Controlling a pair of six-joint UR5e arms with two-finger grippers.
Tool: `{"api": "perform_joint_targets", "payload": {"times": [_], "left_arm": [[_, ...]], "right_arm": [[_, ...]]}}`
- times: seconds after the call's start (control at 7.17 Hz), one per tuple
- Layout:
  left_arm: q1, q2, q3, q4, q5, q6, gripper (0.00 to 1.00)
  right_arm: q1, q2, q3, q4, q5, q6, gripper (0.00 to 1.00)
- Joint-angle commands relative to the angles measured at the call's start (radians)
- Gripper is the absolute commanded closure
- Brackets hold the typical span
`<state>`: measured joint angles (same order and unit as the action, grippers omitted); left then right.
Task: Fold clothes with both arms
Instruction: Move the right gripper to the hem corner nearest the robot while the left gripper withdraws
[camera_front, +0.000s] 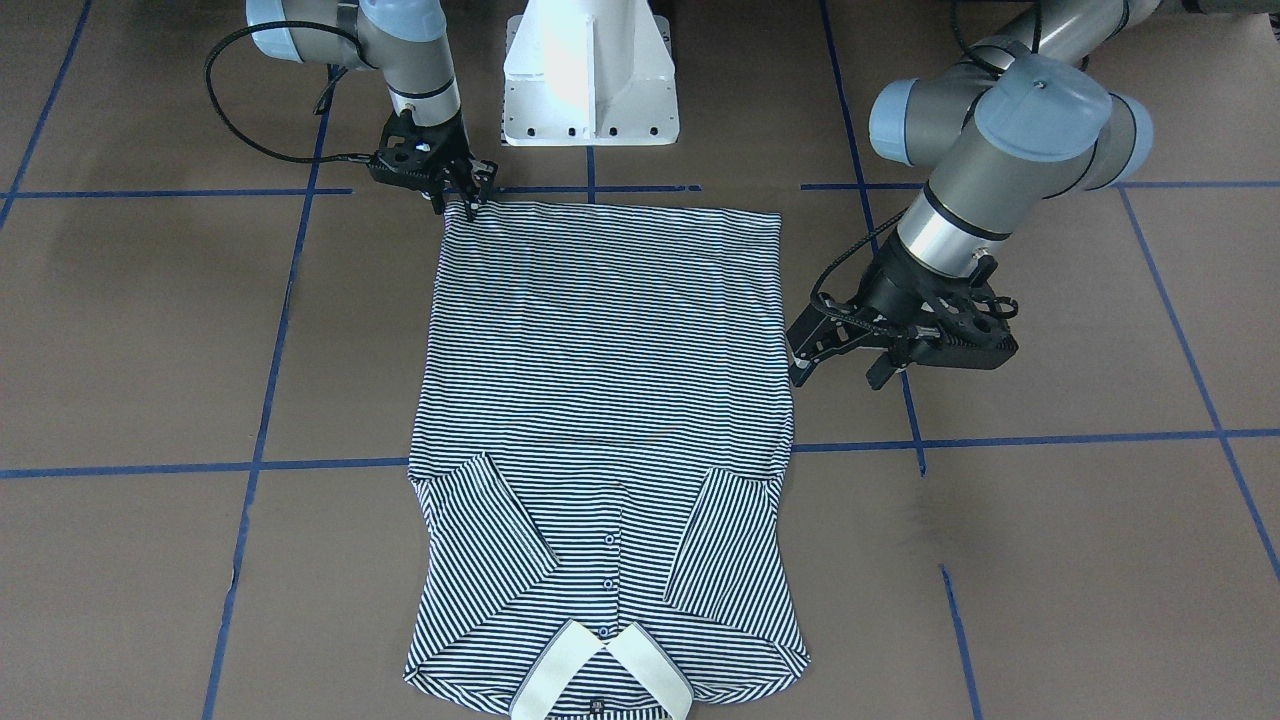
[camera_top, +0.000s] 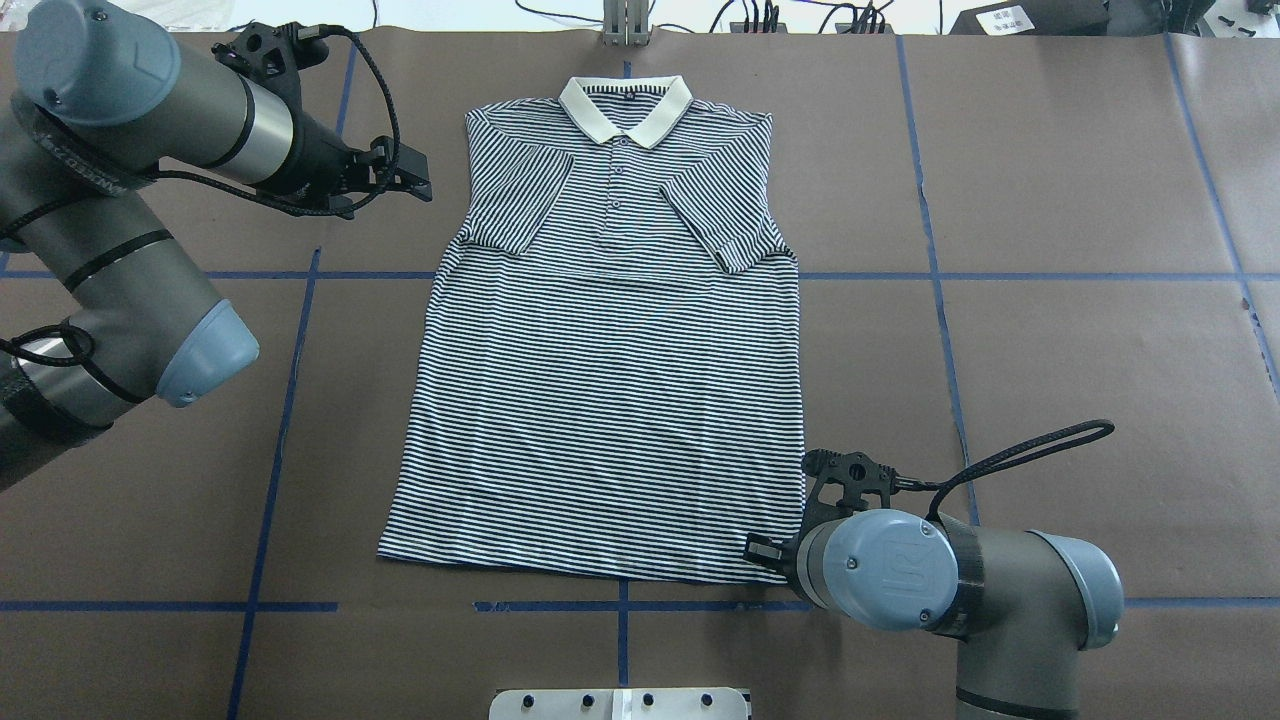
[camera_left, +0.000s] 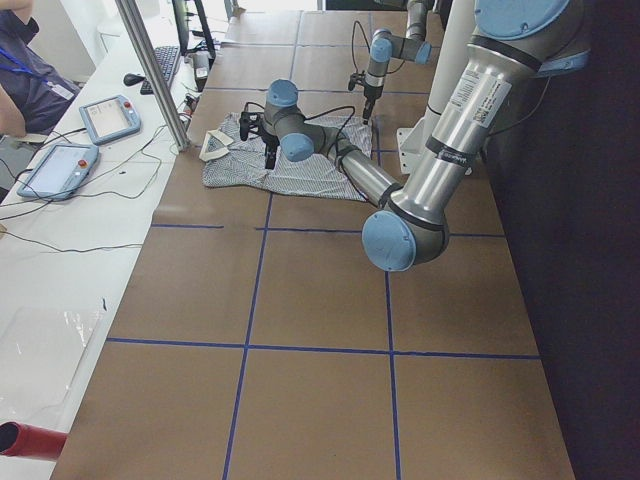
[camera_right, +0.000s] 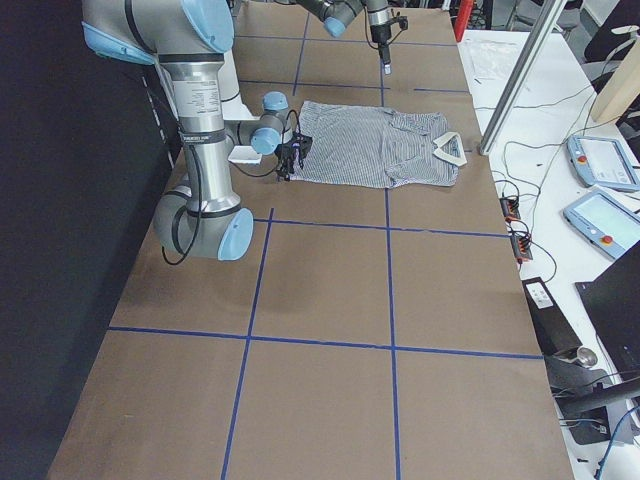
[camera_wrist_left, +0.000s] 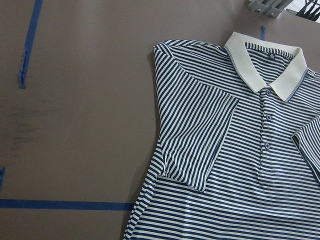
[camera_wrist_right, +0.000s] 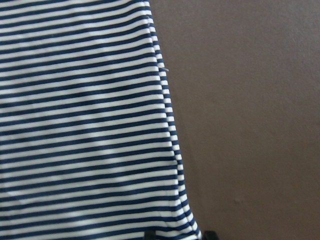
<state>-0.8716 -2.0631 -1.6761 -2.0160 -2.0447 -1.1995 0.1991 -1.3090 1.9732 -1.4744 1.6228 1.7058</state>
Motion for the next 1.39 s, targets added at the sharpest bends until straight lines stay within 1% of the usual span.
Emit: {"api": "perform_joint_targets", "payload": {"times": [0.0,0.14,0.28,0.42,0.56,0.7,0.84,0.98,1.12,1.25], "left_arm": [[0.000,-0.003,0.004,0.000,0.000,0.000,0.00],[0.000,-0.006,0.009,0.000,0.000,0.000,0.00],[0.000,-0.008,0.009,0.002,0.000,0.000,0.00],[0.029,0.017,0.009,0.000,0.007,-0.005,0.00],[0.066,0.078,-0.025,-0.003,0.036,-0.125,0.00],[0.194,0.162,-0.115,0.000,0.144,-0.291,0.01],[0.307,0.261,-0.214,0.011,0.232,-0.387,0.02],[0.374,0.277,-0.258,0.061,0.277,-0.469,0.02],[0.461,0.276,-0.281,0.154,0.350,-0.530,0.02],[0.497,0.273,-0.309,0.218,0.369,-0.564,0.02]], "right_arm": [[0.003,-0.001,0.009,-0.001,0.011,0.000,1.00],[0.008,-0.001,0.009,-0.001,0.008,0.000,1.00],[0.010,0.004,0.028,-0.007,-0.001,0.009,1.00],[0.013,0.002,0.041,-0.012,0.009,0.008,1.00],[0.025,0.004,0.064,-0.010,0.011,0.006,1.00],[0.032,0.004,0.091,-0.010,0.011,0.003,1.00],[0.037,0.004,0.093,-0.007,0.012,-0.001,1.00],[0.045,0.004,0.101,-0.004,0.020,-0.023,1.00],[0.048,0.005,0.105,-0.004,0.034,-0.064,1.00],[0.048,0.005,0.105,-0.004,0.032,-0.066,1.00]]}}
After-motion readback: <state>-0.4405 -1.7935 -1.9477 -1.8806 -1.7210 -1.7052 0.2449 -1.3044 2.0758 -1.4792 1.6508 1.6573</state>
